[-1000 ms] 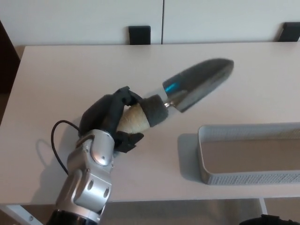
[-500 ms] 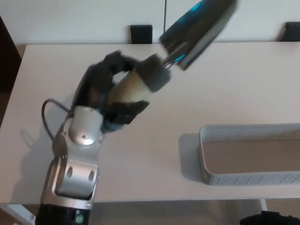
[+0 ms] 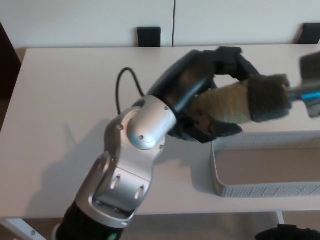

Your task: The robot walks towards a desk on which a shovel is kept on the left hand side and a container is kept on the right hand side. The robot picks up the shovel using its left hand and places it in the container.

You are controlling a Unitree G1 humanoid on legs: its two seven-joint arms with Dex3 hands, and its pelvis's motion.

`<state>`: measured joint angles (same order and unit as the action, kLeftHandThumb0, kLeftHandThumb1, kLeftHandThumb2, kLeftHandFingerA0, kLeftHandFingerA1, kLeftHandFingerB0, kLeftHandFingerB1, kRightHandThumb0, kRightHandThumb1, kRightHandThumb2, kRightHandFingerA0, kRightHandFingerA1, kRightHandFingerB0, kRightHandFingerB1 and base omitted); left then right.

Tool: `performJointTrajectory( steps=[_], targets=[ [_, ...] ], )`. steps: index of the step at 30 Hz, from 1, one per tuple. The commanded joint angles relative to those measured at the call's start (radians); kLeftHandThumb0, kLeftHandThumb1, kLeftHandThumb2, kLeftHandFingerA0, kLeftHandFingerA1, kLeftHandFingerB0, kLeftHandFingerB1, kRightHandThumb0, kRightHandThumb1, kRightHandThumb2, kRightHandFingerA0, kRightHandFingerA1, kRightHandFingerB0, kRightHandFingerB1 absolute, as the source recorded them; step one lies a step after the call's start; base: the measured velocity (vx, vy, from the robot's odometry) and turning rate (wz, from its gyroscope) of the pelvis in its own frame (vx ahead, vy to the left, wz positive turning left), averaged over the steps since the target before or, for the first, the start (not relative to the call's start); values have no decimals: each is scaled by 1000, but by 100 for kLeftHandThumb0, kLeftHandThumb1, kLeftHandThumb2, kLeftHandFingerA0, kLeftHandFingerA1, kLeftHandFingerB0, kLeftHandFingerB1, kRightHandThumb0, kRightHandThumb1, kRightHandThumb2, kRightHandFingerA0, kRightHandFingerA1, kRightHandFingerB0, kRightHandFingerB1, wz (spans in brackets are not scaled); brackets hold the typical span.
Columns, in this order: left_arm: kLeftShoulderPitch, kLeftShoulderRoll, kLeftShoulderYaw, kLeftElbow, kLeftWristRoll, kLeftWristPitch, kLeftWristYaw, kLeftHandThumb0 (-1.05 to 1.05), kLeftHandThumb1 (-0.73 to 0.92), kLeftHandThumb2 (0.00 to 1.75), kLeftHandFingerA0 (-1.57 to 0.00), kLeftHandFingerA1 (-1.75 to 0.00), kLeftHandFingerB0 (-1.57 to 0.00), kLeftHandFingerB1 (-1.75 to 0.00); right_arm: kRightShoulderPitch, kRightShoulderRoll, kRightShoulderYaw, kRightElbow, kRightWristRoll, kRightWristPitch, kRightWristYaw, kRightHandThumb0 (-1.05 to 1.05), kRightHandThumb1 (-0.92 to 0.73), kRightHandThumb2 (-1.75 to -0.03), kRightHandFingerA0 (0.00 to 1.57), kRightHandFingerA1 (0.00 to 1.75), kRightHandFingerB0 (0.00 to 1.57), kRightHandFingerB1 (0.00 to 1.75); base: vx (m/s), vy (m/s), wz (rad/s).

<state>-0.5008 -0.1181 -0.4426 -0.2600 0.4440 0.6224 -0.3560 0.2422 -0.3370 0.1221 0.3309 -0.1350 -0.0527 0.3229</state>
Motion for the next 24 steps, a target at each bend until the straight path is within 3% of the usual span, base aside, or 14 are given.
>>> performJointTrajectory(
  steps=[1,5,6,9,19,20,24],
  targets=[
    [-55,-60,-55,4,-38,258,-74,-4,51,95,-119,-131,-96,-105,2,-22,6,-25,-11,38,16,-24,-61,-57,71,58,51,48,0,0,0],
    [-60,-130,-26,46,-63,339,-56,-1,57,90,-115,-139,-90,-106,-3,-27,6,-20,-13,26,17,-25,-61,-58,71,59,51,48,0,0,0],
    [-66,-138,-17,58,-68,347,-56,-2,49,104,-124,-124,-93,-101,-5,-26,6,-22,-16,31,14,-25,-61,-57,72,59,52,48,0,0,0],
    [-89,-170,19,102,-73,390,-40,-2,48,103,-122,-123,-88,-99,-8,-28,10,-34,-22,37,16,-25,-61,-58,71,59,52,48,0,0,0],
    [-108,-180,30,119,-78,424,-29,0,48,103,-121,-123,-87,-98,-4,-28,10,-42,-25,42,16,-25,-61,-58,71,58,52,48,0,0,0],
    [-140,-101,-28,180,-5,407,-14,-5,57,74,-115,-124,-78,-77,-19,-35,12,-26,-30,32,21,-24,-61,-56,73,59,54,49,0,0,0],
    [-165,-41,-151,204,41,399,-8,-8,60,65,-119,-111,-72,-59,-21,-33,13,-17,-26,33,16,-23,-60,-56,73,59,54,49,0,0,0]
  ],
)
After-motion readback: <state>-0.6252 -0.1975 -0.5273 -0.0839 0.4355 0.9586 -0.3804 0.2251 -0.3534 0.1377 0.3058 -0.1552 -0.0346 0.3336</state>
